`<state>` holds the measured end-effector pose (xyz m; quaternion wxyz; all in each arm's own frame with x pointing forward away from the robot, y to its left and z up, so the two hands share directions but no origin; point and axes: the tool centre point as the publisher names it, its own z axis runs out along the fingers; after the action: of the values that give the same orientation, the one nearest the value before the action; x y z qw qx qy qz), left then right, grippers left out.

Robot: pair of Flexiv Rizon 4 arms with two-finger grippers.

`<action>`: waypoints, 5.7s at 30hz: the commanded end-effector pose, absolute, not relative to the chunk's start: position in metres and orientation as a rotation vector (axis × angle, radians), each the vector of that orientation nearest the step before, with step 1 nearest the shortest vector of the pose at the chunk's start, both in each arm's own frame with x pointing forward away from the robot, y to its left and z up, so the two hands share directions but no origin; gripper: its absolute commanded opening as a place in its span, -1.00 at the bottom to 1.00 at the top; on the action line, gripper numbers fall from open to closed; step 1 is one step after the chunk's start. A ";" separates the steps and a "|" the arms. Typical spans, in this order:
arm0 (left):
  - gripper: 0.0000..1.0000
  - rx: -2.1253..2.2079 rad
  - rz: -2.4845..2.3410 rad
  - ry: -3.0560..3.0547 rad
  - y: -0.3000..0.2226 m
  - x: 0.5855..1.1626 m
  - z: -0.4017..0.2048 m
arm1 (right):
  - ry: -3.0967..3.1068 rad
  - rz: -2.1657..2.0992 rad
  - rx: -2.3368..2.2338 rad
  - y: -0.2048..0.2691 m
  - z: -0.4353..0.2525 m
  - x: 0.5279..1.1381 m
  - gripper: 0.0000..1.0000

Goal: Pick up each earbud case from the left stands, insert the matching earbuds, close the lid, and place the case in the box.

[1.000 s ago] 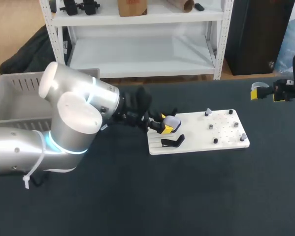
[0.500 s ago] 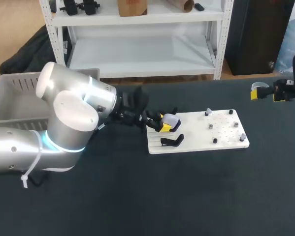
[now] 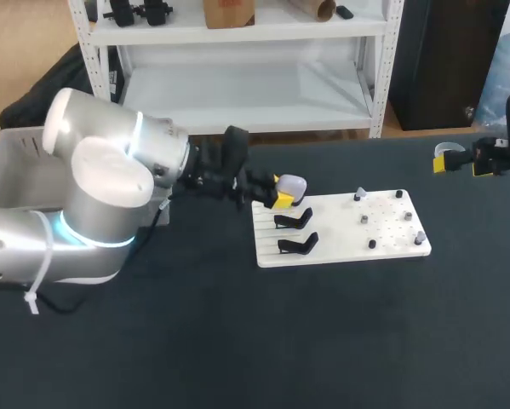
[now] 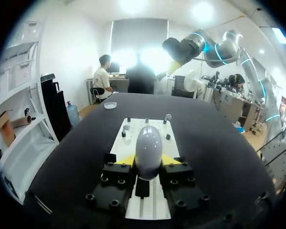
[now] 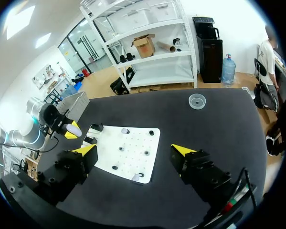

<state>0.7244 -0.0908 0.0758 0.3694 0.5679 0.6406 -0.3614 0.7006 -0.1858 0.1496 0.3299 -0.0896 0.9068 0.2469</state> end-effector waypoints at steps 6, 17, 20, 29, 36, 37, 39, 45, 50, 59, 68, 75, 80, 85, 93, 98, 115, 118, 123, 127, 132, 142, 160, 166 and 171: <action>-1.00 1.438 -0.874 1.600 -0.101 0.713 0.095 | 2.401 0.638 -0.306 -0.150 0.145 0.697 1.00; -1.00 1.466 -0.850 1.532 -0.127 0.711 0.108 | 2.415 0.690 -0.409 -0.074 0.134 0.691 1.00; -1.00 1.477 -0.854 1.525 -0.130 0.711 0.109 | 2.426 0.709 -0.441 -0.063 0.130 0.690 1.00; -1.00 1.497 -0.870 1.496 -0.138 0.701 0.108 | 2.444 0.755 -0.526 -0.036 0.125 0.690 1.00; -1.00 1.500 -0.880 1.491 -0.139 0.697 0.109 | 2.440 0.767 -0.545 -0.032 0.127 0.692 1.00; -1.00 1.501 -0.881 1.489 -0.139 0.697 0.109 | 2.441 0.769 -0.546 -0.032 0.127 0.692 1.00; -1.00 1.502 -0.885 1.485 -0.139 0.695 0.109 | 2.442 0.770 -0.545 -0.032 0.127 0.692 1.00; -1.00 1.516 -0.904 1.466 -0.141 0.687 0.109 | 2.428 0.754 -0.527 -0.035 0.133 0.696 1.00; -1.00 1.506 -0.918 1.484 -0.138 0.688 0.102 | 2.415 0.679 -0.527 -0.045 0.145 0.693 1.00; -1.00 1.282 -1.055 1.427 -0.100 0.701 0.122 | 2.516 0.370 -0.563 -0.100 0.136 0.670 1.00; -1.00 1.256 -1.061 1.343 -0.085 0.695 0.150 | 2.647 -0.026 -0.669 -0.126 0.123 0.647 1.00; -1.00 1.226 -1.118 1.398 -0.081 0.694 0.160 | 2.746 -0.322 -0.623 -0.138 0.106 0.633 1.00; -1.00 1.233 -1.138 1.421 -0.081 0.694 0.160 | 2.762 -0.465 -0.618 -0.145 0.091 0.626 1.00; -1.00 1.242 -1.153 1.410 -0.078 0.692 0.159 | 2.774 -0.450 -0.564 -0.155 0.081 0.623 1.00; -1.00 1.257 -1.161 1.413 -0.078 0.691 0.158 | 2.797 -0.499 -0.565 -0.161 0.064 0.621 1.00; -1.00 1.257 -1.161 1.413 -0.078 0.691 0.158 | 2.799 -0.483 -0.607 -0.158 0.058 0.628 0.56; -1.00 1.257 -1.161 1.413 -0.078 0.691 0.158 | 2.870 -0.436 -0.615 -0.149 0.035 0.645 -0.03; -1.00 1.257 -1.161 1.413 -0.078 0.691 0.158 | 2.870 -0.441 -0.620 -0.148 0.032 0.649 -0.06; -1.00 1.257 -1.161 1.413 -0.078 0.691 0.158 | 2.871 -0.464 -0.637 -0.149 0.029 0.656 -0.08; -1.00 1.257 -1.161 1.413 -0.078 0.691 0.158 | 2.876 -0.477 -0.626 -0.154 0.028 0.658 -0.10; -1.00 1.257 -1.161 1.413 -0.078 0.691 0.158 | 2.880 -0.480 -0.603 -0.155 0.026 0.661 -0.22; -1.00 1.257 -1.161 1.413 -0.078 0.691 0.158 | 2.892 -0.472 -0.567 -0.154 0.022 0.664 -0.37; -1.00 1.257 -1.161 1.413 -0.078 0.691 0.158 | 2.910 -0.503 -0.513 -0.153 0.037 0.659 -1.00; -1.00 1.257 -1.161 1.413 -0.078 0.691 0.158 | 2.901 -0.490 -0.508 -0.140 0.082 0.650 -1.00; -1.00 1.257 -1.161 1.413 -0.078 0.691 0.158 | 2.912 -0.459 -0.567 -0.120 0.123 0.645 -1.00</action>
<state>0.6910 -0.0779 0.1587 0.4444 0.5074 0.5710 -0.4680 0.6531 -0.1264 0.0905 0.0801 -0.1853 0.9669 -0.1558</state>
